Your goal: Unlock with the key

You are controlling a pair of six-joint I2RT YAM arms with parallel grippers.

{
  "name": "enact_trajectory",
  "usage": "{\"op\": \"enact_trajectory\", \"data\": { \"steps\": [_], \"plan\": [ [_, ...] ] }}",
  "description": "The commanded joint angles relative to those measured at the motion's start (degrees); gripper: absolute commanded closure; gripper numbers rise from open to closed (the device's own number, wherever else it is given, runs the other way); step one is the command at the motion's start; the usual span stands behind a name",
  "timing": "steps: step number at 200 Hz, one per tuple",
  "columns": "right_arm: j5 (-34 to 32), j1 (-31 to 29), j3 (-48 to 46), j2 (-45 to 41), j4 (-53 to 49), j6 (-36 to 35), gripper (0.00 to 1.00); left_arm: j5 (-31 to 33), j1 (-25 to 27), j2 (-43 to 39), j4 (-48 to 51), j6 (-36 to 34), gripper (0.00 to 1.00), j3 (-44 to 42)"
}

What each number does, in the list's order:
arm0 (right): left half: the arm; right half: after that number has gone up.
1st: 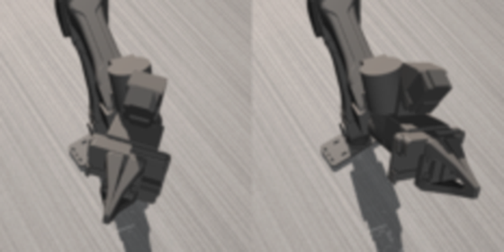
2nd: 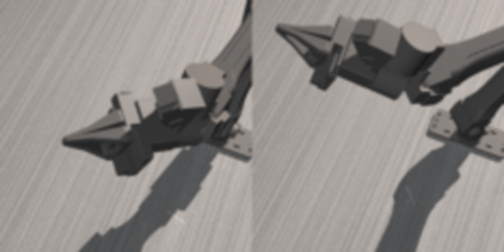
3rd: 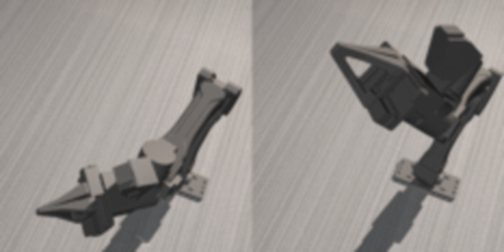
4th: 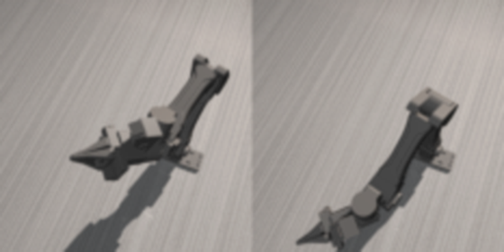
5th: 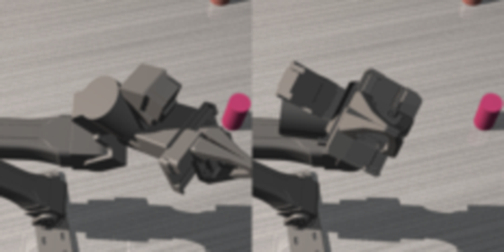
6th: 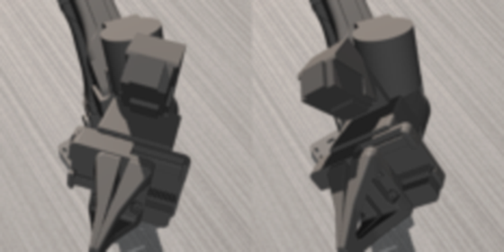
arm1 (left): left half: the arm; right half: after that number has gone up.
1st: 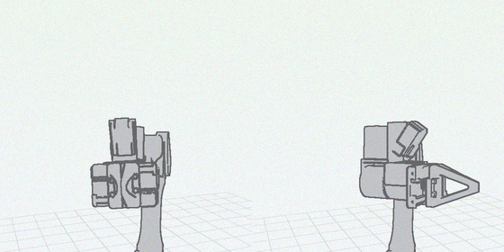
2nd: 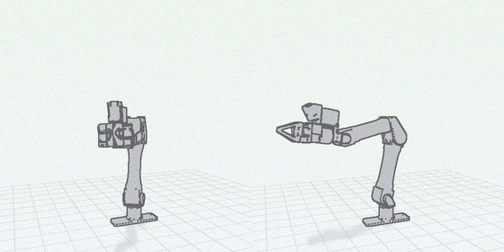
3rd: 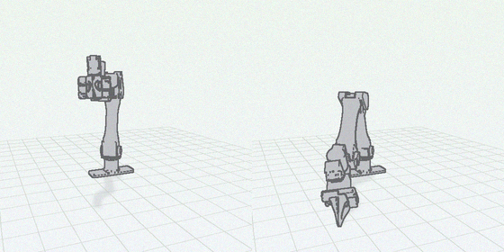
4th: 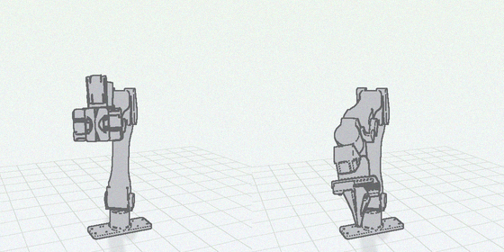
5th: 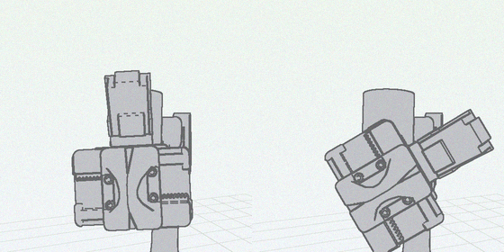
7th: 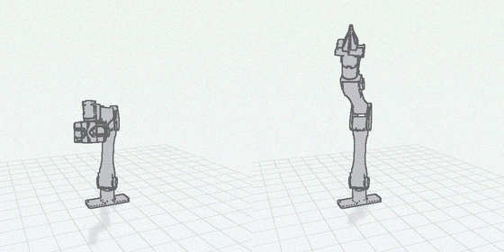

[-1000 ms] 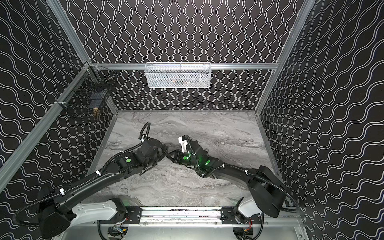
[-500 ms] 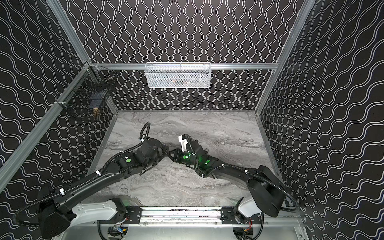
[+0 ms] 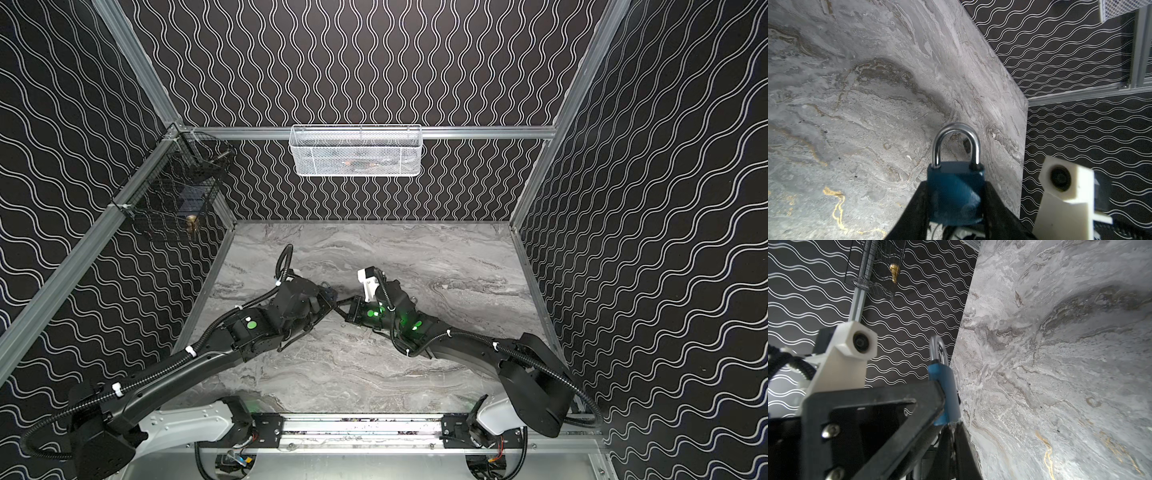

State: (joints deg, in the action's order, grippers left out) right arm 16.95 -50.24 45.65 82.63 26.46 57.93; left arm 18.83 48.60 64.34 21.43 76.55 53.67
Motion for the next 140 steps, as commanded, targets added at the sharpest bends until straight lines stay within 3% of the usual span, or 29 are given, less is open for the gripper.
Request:
{"op": "enact_trajectory", "data": {
  "steps": [1,140],
  "plan": [
    [0.8,0.0,-0.3,-0.5,7.0,4.2,1.0,-3.0,-0.1,-0.8,-7.4,2.2,0.88,-0.6],
    [0.7,-0.4,-3.7,-1.8,19.5,15.7,1.0,-9.3,-0.1,-1.9,-18.0,7.7,0.96,-3.7]
  ]
}}
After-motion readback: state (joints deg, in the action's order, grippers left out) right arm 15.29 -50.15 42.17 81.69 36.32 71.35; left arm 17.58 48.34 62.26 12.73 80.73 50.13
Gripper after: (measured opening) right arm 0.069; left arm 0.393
